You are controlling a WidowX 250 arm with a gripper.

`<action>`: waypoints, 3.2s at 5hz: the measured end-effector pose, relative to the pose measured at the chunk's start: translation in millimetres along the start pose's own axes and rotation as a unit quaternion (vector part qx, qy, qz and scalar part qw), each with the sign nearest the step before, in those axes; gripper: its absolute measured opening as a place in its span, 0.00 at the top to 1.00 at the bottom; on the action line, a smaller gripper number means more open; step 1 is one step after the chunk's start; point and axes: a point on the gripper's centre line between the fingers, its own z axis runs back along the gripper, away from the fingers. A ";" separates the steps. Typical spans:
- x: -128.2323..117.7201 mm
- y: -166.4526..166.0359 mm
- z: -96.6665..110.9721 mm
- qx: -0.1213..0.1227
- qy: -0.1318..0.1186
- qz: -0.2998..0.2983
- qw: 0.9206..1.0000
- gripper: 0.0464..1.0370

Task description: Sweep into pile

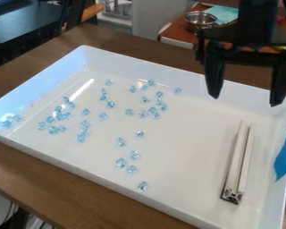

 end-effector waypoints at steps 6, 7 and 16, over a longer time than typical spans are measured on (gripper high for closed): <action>0.4 2.6 -82.2 0.006 0.045 0.048 0.998 0.04; -4.3 -6.0 -86.4 -0.021 0.062 0.041 0.997 0.04; 59.1 110.9 -108.8 0.016 0.072 0.043 0.996 0.66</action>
